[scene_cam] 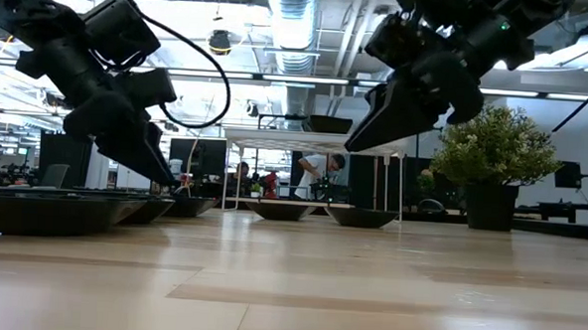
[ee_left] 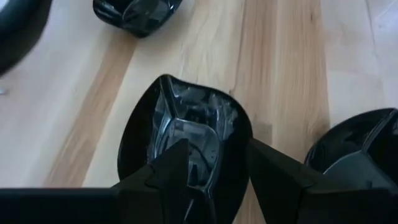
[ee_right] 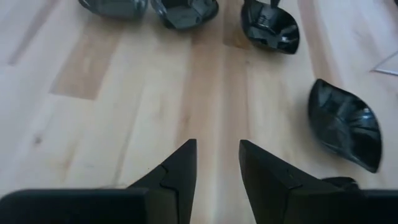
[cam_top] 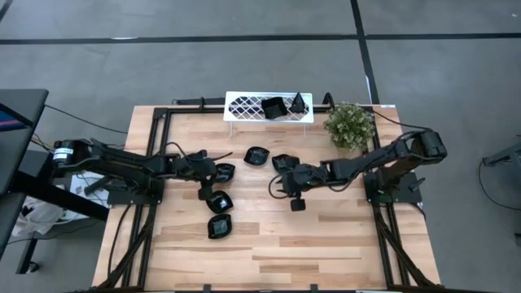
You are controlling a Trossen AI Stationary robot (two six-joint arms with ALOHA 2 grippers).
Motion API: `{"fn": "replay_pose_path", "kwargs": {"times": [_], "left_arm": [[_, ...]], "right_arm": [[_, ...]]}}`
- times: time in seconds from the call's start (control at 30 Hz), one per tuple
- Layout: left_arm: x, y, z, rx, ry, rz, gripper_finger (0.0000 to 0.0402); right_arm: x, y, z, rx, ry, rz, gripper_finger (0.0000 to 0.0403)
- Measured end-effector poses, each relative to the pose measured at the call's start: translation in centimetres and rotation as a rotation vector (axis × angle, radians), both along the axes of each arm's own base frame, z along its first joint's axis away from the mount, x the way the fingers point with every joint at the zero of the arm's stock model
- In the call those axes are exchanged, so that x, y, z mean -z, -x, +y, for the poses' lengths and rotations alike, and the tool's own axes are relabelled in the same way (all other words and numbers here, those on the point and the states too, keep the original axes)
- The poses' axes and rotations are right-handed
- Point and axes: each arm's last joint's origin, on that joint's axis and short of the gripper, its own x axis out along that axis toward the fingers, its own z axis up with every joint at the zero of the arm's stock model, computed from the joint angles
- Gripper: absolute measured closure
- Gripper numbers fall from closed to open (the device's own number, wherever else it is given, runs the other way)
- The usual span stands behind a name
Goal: Pick & Place Mini shaped plates
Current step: Put the leaf-shaped plate on the shelf
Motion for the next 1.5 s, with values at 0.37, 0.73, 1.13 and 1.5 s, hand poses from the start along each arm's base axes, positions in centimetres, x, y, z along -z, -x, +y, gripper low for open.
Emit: {"fn": "replay_pose_path", "kwargs": {"times": [0.37,0.73,1.13,1.5], "left_arm": [[1.4,1.5,0.0,0.035,-0.048,0.067,0.0238],[1.5,1.6,0.0,0.068,-0.076,0.067,0.0238],[1.3,1.4,-0.4,0.112,-0.171,0.060,0.0261],[1.3,1.4,-0.5,0.080,-0.180,0.049,0.0271]], "right_arm": [[-0.1,0.2,1.9,-0.006,-0.075,-0.017,0.0288],[-0.2,0.1,1.9,-0.007,-0.078,-0.026,0.0288],[-0.2,0.1,1.9,-0.007,-0.078,-0.026,0.0288],[-0.2,0.1,1.9,-0.007,-0.077,-0.026,0.0288]]}}
